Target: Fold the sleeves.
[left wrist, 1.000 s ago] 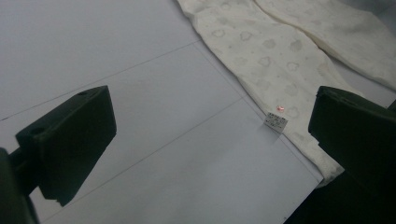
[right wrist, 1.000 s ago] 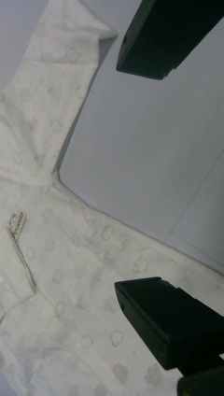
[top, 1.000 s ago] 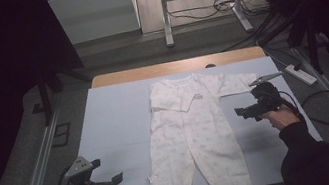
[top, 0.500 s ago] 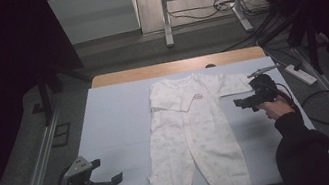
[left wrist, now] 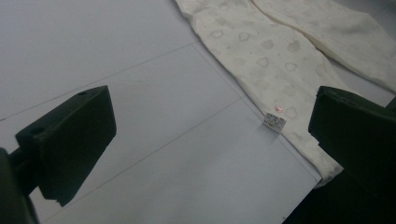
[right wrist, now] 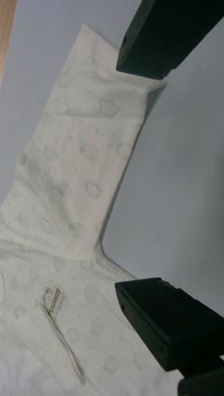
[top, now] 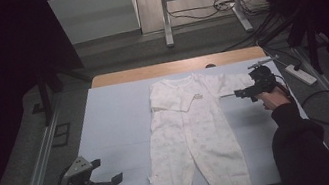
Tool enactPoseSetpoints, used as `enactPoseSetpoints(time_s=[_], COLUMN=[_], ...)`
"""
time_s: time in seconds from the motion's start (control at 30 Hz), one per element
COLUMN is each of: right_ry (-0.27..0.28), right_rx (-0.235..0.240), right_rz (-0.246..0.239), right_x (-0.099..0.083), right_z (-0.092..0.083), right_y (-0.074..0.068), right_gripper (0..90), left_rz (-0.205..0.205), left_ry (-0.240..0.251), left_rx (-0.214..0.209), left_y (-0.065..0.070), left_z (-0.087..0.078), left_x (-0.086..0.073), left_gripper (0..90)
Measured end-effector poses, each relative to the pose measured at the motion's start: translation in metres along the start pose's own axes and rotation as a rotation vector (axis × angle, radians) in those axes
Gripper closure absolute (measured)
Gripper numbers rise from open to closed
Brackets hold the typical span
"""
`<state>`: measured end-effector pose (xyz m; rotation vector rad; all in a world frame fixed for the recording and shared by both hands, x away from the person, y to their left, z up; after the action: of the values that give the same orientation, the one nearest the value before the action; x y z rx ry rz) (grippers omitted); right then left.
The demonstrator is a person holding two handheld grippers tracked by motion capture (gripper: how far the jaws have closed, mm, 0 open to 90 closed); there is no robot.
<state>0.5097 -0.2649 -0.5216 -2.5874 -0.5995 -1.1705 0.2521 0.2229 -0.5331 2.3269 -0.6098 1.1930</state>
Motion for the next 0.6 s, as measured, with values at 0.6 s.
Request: enactPoseSetpoints(time_s=[0.6], right_ry=[-0.086], right_rx=[-0.078], right_rz=[0.071], right_x=[0.009], right_z=[0.024], right_y=[0.037], right_gripper=[0.0], left_rz=[0.001], left_ry=[-0.004], left_rx=[0.000], left_y=[0.000], left_z=[0.000], left_x=[0.000], left_gripper=[0.7])
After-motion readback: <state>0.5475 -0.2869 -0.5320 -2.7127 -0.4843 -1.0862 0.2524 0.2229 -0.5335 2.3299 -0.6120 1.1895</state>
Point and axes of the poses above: each handheld gripper's, and its own axes: z roughly forward along the jaws, x roughly out of its top, y roughly to its right, the point moved 8 cm from there along z, roughly forward along the jaws, and after that the axes turned 8 degrees about y, right-handed, at the moved point
